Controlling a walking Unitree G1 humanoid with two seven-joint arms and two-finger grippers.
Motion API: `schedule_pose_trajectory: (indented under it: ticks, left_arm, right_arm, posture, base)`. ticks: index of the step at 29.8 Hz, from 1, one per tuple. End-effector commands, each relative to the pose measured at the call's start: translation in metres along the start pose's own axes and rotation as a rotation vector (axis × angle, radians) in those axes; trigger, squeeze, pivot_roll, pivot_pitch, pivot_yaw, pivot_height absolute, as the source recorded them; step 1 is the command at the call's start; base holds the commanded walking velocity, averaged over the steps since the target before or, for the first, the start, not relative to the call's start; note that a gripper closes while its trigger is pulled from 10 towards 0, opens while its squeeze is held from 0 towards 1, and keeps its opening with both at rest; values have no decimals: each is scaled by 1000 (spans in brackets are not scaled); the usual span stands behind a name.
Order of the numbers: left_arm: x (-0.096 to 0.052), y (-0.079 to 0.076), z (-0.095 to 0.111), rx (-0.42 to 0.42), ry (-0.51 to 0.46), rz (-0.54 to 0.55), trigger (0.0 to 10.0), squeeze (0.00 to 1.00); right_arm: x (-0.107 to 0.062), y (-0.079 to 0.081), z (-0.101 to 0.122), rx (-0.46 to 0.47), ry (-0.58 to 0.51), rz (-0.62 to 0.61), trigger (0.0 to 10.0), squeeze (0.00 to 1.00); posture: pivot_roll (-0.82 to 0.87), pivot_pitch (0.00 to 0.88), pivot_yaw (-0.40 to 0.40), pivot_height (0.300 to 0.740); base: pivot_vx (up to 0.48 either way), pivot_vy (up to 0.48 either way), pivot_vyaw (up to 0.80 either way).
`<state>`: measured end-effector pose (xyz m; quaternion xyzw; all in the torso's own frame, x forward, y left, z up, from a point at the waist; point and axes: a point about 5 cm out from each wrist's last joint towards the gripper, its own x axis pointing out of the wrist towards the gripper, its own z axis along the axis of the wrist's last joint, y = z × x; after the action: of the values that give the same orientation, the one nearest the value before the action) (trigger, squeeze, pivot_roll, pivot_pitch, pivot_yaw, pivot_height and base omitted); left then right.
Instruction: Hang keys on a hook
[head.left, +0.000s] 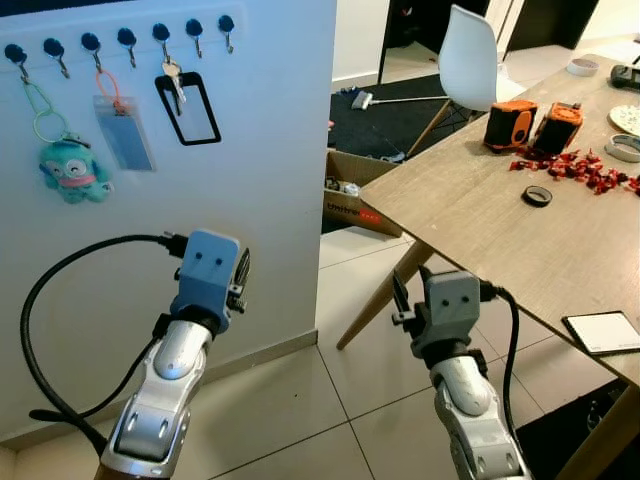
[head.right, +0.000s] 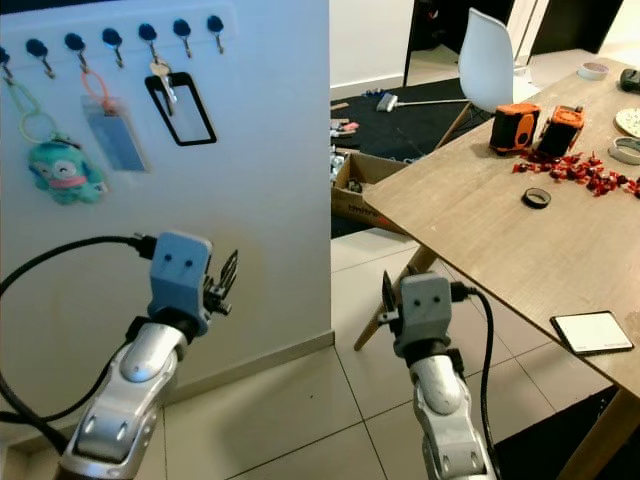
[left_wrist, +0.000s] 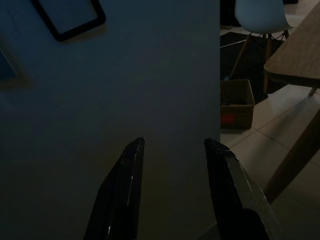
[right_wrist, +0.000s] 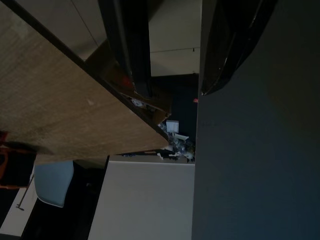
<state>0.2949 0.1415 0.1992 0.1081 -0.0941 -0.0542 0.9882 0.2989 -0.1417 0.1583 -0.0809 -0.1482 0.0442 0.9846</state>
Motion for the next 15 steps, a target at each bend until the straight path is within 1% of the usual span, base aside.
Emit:
schedule_pose_trajectory:
  ticks: [1,2,4,6,8,11,15]
  left_arm:
    - [-2,0,-7,-28,32,9,10000,0]
    - [-2,1,-10,-23,44,17,10000,0]
    - [-6,-3,-12,-47,60,10,10000,0]
    - [-10,-8,-12,-43,62,-10,10000,0]
    - [-11,-10,-12,-41,61,-17,10000,0]
    - [-10,-10,-12,-35,61,-18,10000,0]
    - [-7,-8,-16,-4,75,-10,10000,0]
  right_arm:
    - [-5,0,-9,11,31,-3,10000,0]
    - [-5,0,-11,12,45,-14,10000,0]
    - [-8,3,-10,11,47,14,10000,0]
    - [-10,7,-12,1,56,38,10000,0]
    - [-9,7,-13,4,61,35,10000,0]
    - [-6,8,-13,14,60,29,10000,0]
    - [-1,11,-11,18,48,39,10000,0]
  posture:
    - [56,160,27,740]
    - [56,174,23,740]
    - [61,175,23,740]
    - [59,174,21,740]
    - [65,177,20,740]
    - [68,175,20,740]
    - [62,159,23,740]
  base:
    - [0,0,0]
    - [0,0,0]
    - [0,0,0]
    - [0,0,0]
    - [0,0,0]
    - [0,0,0]
    - [0,0,0]
